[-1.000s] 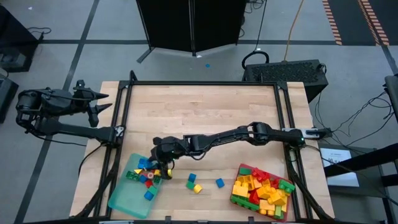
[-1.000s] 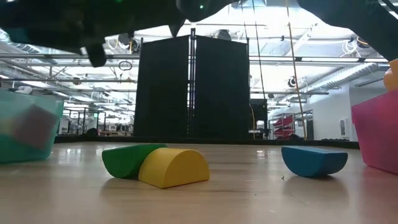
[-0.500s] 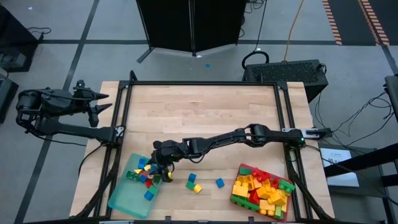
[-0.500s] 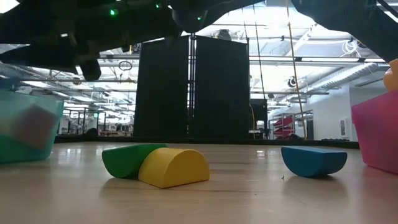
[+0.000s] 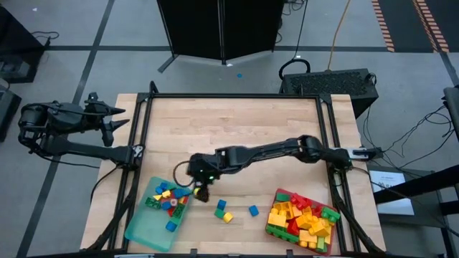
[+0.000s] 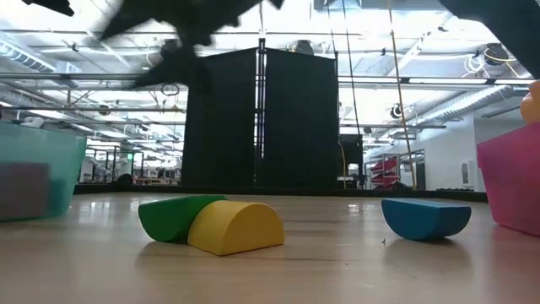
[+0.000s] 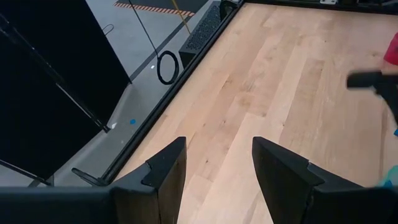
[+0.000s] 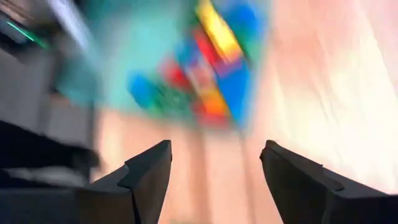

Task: Sort blocks by size
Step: Put the blue block into the blue bin

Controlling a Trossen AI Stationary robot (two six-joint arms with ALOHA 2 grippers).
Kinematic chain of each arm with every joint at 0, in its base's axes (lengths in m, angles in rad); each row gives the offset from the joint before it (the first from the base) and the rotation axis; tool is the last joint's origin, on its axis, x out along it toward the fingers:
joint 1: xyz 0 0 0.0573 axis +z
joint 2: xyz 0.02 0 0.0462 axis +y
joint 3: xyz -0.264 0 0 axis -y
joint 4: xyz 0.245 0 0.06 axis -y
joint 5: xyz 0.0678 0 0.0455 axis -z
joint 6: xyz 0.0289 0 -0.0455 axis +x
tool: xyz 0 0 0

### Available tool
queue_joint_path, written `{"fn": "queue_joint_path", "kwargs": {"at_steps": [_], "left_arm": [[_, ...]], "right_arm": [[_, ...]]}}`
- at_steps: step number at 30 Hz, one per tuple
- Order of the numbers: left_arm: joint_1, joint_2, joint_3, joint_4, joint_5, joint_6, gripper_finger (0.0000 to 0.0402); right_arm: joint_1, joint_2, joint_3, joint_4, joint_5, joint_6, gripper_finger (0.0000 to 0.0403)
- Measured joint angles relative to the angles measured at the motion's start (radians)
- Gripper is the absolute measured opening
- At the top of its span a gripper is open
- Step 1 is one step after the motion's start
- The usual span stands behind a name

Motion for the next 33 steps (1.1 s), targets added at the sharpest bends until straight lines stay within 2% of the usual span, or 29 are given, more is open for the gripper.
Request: {"fn": "queue_joint_path", "kwargs": {"at_steps": [4, 8, 10, 17, 21, 26, 29, 33], "left_arm": [[0.000, 0.000, 0.000, 0.000, 0.000, 0.000, 0.0187], [0.000, 0.000, 0.000, 0.000, 0.001, 0.000, 0.0187], [0.000, 0.000, 0.000, 0.000, 0.000, 0.000, 0.0187], [0.000, 0.000, 0.000, 0.000, 0.001, 0.002, 0.0187], [0.000, 0.000, 0.000, 0.000, 0.000, 0.010, 0.0187], [0.000, 0.000, 0.000, 0.000, 0.000, 0.010, 0.0187], [0.000, 0.000, 0.000, 0.000, 0.000, 0.009, 0.0187], [0.000, 0.000, 0.000, 0.000, 0.000, 0.003, 0.0187]], "right_arm": [[0.042, -0.031, -0.003, -0.329, 0.074, 0.031, 0.0240], [0.119, -0.041, -0.003, -0.665, 0.093, 0.025, 0.0240], [0.166, -0.039, -0.010, -0.779, 0.099, 0.005, 0.0240], [0.309, -0.038, -0.048, -0.856, 0.144, -0.068, 0.0240], [0.332, -0.039, -0.072, -0.822, 0.157, -0.082, 0.0240], [0.334, -0.039, -0.100, -0.798, 0.235, -0.123, 0.0240], [0.331, -0.039, -0.137, -0.773, 0.217, -0.127, 0.0240], [0.332, -0.039, -0.172, -0.743, 0.139, -0.145, 0.0240]]}}
